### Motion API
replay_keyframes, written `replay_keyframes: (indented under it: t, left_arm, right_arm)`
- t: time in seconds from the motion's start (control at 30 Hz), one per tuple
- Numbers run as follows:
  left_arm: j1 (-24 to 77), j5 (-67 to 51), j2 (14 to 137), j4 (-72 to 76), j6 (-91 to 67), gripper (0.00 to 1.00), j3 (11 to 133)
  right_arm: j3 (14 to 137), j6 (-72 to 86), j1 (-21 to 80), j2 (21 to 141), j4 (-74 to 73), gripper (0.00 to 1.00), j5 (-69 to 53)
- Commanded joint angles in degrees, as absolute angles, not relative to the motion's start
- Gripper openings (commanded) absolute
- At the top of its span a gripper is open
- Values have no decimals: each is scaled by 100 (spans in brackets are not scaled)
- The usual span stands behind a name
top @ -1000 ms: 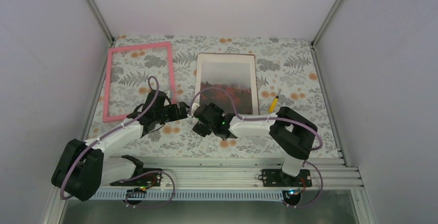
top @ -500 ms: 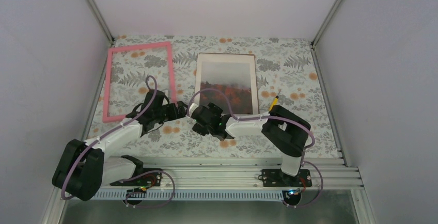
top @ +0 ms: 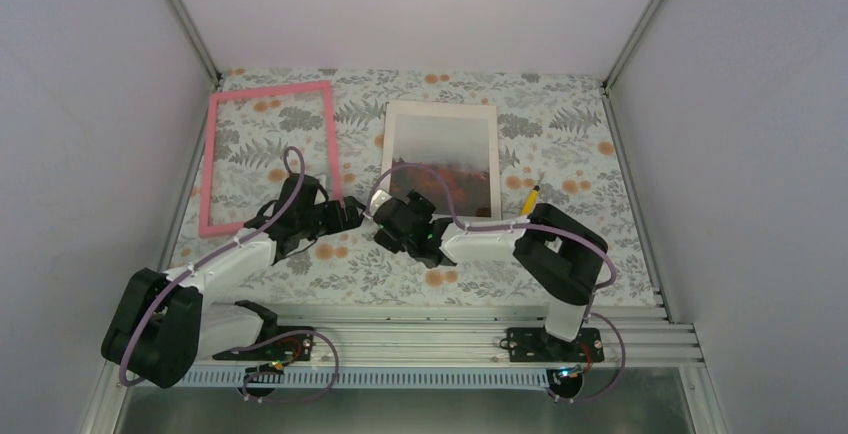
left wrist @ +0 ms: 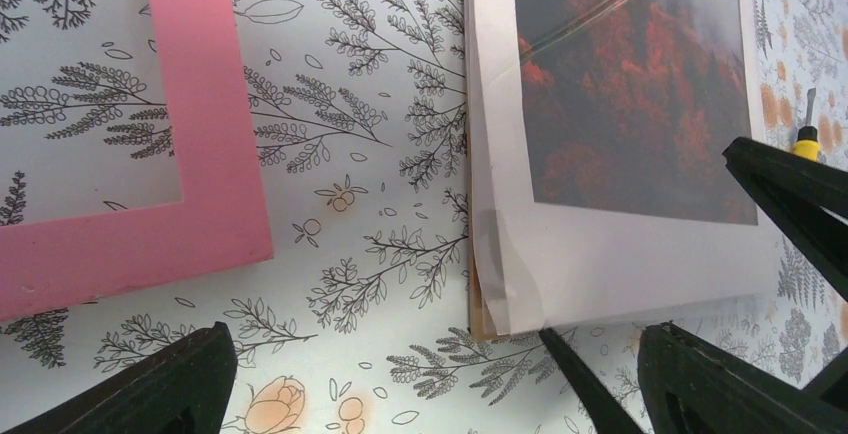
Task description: Take the photo out of the frame
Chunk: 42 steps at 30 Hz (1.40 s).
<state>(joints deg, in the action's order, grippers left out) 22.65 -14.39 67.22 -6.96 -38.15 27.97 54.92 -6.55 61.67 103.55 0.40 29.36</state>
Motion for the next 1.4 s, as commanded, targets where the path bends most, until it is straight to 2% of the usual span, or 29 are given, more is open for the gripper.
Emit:
replay_keyframes:
  t: [0.0, 0.57, 0.83, 1.07, 1.13, 1.37]
  left_arm:
    - [2275, -1593, 6723, -557, -3831, 100, 2798]
    - [2664, -1803, 7140, -183, -3990, 98, 3003]
    - [2836, -1896, 7451, 144, -4232, 90, 3075]
    - [2839, -1812, 7522, 237, -4339, 83, 3041]
    - [2834, -1838, 7574, 253, -4333, 82, 3058]
    - [2903, -2119, 7864, 605, -4494, 70, 3058]
  right_arm:
    - [5515, -366, 6005, 10163, 64, 98, 3279]
    - [5304, 113, 5464, 10025, -61, 98, 3315]
    - [5209, 189, 5210, 9957, -101, 98, 3056]
    - [5283, 130, 5209, 9855, -54, 99, 1797]
    - [5319, 83, 5207, 9944, -61, 100, 1750]
    - [5526, 68, 5202, 10247, -96, 100, 1709]
